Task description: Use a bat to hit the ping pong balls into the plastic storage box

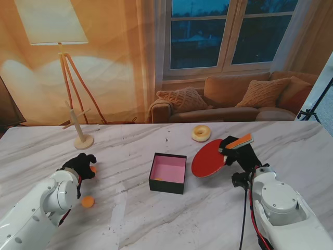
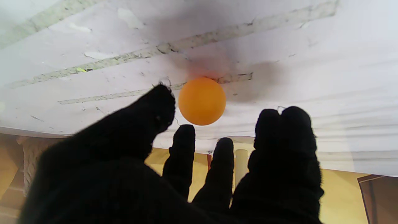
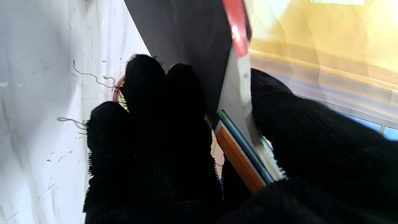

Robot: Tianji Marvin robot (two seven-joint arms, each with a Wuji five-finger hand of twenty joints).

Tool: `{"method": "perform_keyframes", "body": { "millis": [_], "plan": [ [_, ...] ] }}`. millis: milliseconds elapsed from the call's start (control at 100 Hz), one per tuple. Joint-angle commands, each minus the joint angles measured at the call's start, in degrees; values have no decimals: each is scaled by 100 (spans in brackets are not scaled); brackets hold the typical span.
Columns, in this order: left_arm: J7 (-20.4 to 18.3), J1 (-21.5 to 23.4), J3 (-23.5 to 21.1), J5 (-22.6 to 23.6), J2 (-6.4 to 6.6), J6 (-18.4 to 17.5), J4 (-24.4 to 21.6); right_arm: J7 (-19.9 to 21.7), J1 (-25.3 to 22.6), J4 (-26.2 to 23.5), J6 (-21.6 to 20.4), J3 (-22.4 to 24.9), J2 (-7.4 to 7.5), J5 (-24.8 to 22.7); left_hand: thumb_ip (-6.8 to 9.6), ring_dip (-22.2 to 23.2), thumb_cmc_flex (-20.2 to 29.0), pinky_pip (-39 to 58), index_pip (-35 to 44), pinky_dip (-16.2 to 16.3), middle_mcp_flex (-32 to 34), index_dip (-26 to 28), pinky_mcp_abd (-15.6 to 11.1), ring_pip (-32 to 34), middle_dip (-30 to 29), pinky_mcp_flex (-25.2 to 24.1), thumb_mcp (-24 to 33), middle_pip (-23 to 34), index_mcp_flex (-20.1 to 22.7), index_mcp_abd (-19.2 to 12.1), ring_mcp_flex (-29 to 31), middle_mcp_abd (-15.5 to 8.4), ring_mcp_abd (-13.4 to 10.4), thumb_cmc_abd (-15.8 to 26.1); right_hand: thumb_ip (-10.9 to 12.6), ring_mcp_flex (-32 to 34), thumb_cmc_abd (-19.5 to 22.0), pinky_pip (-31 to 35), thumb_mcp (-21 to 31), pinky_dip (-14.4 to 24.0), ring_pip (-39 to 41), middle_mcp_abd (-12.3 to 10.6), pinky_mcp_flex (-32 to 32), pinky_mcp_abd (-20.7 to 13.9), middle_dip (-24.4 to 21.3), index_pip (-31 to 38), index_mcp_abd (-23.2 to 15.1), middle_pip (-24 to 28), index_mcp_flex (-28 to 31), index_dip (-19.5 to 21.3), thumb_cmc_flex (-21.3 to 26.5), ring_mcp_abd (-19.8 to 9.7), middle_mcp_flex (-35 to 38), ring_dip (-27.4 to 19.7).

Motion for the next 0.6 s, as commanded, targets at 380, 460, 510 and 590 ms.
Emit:
{"method": "perform_keyframes", "body": {
  "millis": [380, 460, 510, 590],
  "plan": [
    [146, -340, 370, -25, -53, 47, 480, 69, -41, -77, 55, 10, -15, -5, -116, -479, 350, 773, 820, -496, 337, 474, -688, 547, 431, 1326, 612, 588, 169, 89, 1432, 292, 109, -420, 39, -122, 440, 42, 427, 101, 15, -630, -31, -185, 96, 114, -331, 121, 416, 105, 381, -296, 158, 64],
    [179, -436, 467, -115, -66, 104, 581, 76, -39, -78, 55, 12, -14, -8, -126, -546, 498, 735, 1009, -635, 405, 547, -779, 547, 526, 1423, 723, 732, 305, 181, 1511, 389, 16, -453, 40, -119, 444, 42, 427, 101, 16, -623, -31, -185, 97, 113, -331, 122, 416, 105, 383, -299, 159, 64],
    [208, -495, 526, -155, -73, 124, 650, 79, -40, -79, 53, 13, -13, -8, -126, -580, 573, 698, 1095, -707, 486, 572, -826, 538, 559, 1502, 783, 799, 421, 236, 1579, 433, -49, -465, 39, -123, 443, 41, 426, 101, 14, -621, -33, -186, 97, 113, -332, 121, 416, 106, 382, -302, 157, 63],
    [258, -582, 618, -236, -87, 153, 753, 79, -44, -84, 55, 15, -12, -10, -145, -654, 607, 607, 1230, -863, 598, 601, -903, 489, 616, 1625, 856, 922, 578, 294, 1669, 513, -141, -508, 41, -121, 443, 41, 428, 102, 16, -620, -33, -185, 98, 112, -333, 123, 416, 107, 385, -296, 161, 63]
  ]
}}
